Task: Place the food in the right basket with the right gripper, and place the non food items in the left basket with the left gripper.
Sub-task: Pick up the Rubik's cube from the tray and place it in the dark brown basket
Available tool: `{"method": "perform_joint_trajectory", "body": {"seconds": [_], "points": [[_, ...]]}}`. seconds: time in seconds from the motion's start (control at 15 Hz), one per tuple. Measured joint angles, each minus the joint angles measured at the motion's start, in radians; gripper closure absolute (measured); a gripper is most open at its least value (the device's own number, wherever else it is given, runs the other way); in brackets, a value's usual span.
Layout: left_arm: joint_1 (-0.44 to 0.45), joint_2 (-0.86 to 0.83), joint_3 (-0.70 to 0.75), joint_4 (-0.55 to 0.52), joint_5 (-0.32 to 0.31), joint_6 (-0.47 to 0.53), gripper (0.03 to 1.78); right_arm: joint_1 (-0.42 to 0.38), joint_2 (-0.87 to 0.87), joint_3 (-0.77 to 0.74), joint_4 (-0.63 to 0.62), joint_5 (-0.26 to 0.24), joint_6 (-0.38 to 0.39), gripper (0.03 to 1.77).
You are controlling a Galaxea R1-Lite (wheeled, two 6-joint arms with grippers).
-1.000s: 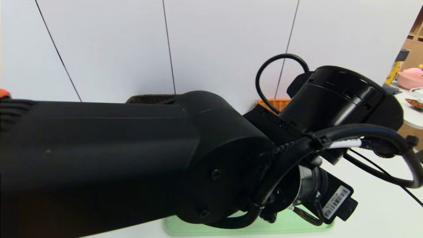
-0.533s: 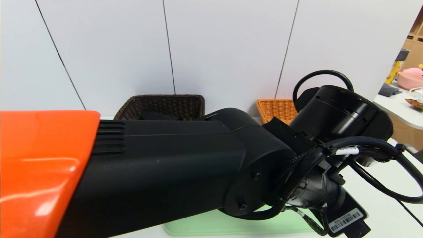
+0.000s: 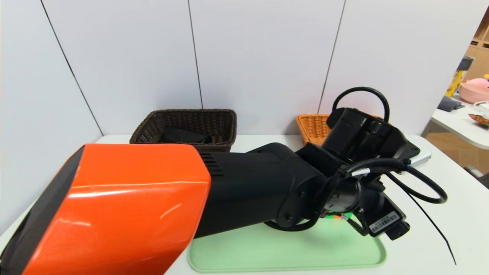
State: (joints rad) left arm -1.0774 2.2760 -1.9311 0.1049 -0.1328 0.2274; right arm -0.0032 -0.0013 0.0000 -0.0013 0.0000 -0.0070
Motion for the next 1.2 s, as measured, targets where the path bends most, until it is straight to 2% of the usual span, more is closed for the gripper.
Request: {"method": "perform_joint_trajectory", "body": {"seconds": [0.33,0.53,0.87,1.2], "points": [[0.068,0.037,0.01,-0.008,-0.039,0.042,0.12,0.0,0.0,0.0,0.0,0.0,0.0,0.1],[0.11,0.042,0.017,-0.003,-0.143,0.106,0.12,0.0,0.0,0.0,0.0,0.0,0.0,0.1],[0.146,0.044,0.023,0.042,-0.267,0.196,0.12,0.0,0.0,0.0,0.0,0.0,0.0,0.1],[0.165,0.062,0.02,0.063,-0.27,0.212,0.12,0.0,0.0,0.0,0.0,0.0,0.0,0.1]]}}
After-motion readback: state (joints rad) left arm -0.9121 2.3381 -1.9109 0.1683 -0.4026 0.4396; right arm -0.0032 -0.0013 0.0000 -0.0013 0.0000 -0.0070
